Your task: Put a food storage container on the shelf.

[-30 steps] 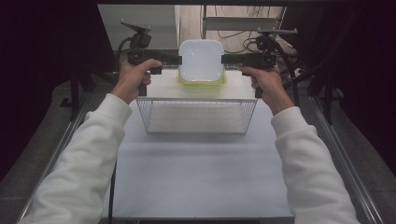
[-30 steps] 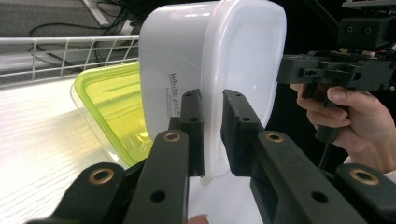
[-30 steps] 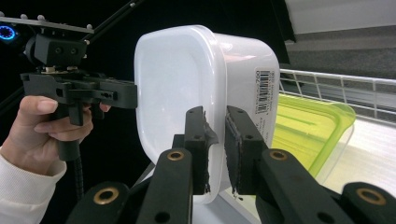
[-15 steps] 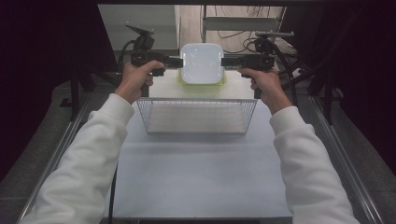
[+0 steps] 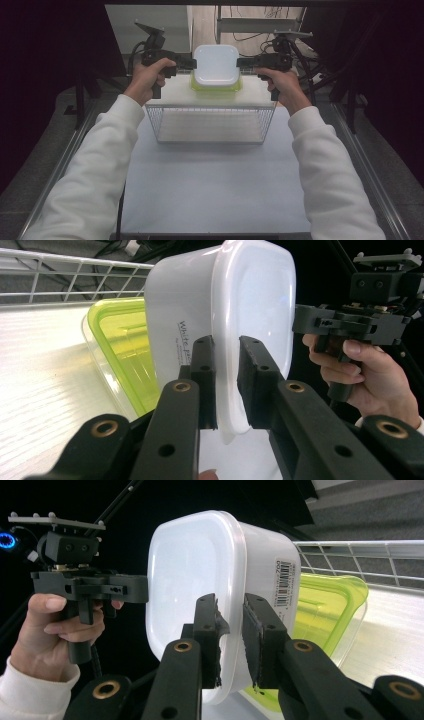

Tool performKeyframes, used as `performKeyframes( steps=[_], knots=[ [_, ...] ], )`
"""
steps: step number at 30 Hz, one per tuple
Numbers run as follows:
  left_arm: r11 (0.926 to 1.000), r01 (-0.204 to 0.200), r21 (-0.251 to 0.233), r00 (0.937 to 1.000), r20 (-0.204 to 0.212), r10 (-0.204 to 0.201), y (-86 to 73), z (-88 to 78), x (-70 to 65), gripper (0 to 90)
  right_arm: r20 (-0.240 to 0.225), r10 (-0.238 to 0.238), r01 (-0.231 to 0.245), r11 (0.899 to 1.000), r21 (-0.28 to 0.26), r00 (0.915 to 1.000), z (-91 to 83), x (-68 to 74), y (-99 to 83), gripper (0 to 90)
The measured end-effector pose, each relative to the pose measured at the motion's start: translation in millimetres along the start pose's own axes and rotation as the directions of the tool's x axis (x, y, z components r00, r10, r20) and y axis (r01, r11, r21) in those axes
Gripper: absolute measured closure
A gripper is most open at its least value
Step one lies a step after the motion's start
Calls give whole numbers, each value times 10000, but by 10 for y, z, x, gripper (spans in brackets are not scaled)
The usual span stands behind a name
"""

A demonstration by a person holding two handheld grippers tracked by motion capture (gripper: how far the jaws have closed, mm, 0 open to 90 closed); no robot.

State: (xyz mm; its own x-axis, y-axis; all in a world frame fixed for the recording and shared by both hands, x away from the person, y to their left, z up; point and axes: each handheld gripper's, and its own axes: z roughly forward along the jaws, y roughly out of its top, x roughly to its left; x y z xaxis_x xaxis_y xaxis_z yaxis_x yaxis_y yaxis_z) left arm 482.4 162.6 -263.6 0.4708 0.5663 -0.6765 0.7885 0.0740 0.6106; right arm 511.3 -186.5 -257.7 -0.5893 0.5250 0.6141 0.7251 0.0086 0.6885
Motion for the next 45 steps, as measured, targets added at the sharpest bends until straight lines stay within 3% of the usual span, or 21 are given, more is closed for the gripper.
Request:
performKeyframes(
  steps=[3, 8, 12, 17, 22, 25, 28, 33, 40, 43, 45],
  knots=[
    [9994, 340, -15, 9992, 190, -340, 40, 23, 67, 765, -5, 378, -378, 9993, 47, 9993, 30, -36, 42, 752],
    [9946, 1022, -155, 9928, 640, -1010, 85, 68, 188, 751, 19, 1069, -1069, 9941, 188, 9943, 80, -100, 110, 736],
    [9914, 1291, -216, 9891, 742, -1271, 107, 108, 249, 726, -40, 1593, -1592, 9872, 90, 9872, 122, -172, 135, 733],
    [9916, 1273, -249, 9896, 712, -1252, 96, 141, 289, 682, -52, 1864, -1863, 9825, 52, 9825, 161, -217, 126, 718],
    [9939, 1025, -404, 9939, 459, -1007, 90, 165, 268, 656, -62, 1646, -1647, 9863, -126, 9863, 163, -216, 109, 707],
    [9961, 726, -509, 9967, 386, -707, 79, 199, 257, 563, 119, 1325, -1323, 9911, -157, 9911, 169, -199, 91, 625],
    [9960, 357, -817, 9992, 203, -342, 61, 193, 230, 439, 255, 704, -689, 9961, -549, 9972, 147, -157, 61, 513],
    [9928, -553, -1063, 9985, -53, 550, 1, 83, 103, 313, 597, -387, 445, 9942, -984, 9975, 1, -56, -8, 391],
    [9790, -1491, -1387, 9888, -148, 1485, -193, -102, -76, 277, 921, -1719, 1824, 9758, -1207, 9808, -252, 80, -195, 327],
    [9717, -1986, -1282, 9797, -543, 1930, -345, -181, -135, 270, 1268, -2449, 2575, 9616, -945, 9612, -331, 160, -322, 306],
    [9691, -2108, -1282, 9773, -506, 2058, -472, -222, -158, 267, 1459, -2752, 2875, 9552, -708, 9503, -382, 208, -423, 289]
  ],
)
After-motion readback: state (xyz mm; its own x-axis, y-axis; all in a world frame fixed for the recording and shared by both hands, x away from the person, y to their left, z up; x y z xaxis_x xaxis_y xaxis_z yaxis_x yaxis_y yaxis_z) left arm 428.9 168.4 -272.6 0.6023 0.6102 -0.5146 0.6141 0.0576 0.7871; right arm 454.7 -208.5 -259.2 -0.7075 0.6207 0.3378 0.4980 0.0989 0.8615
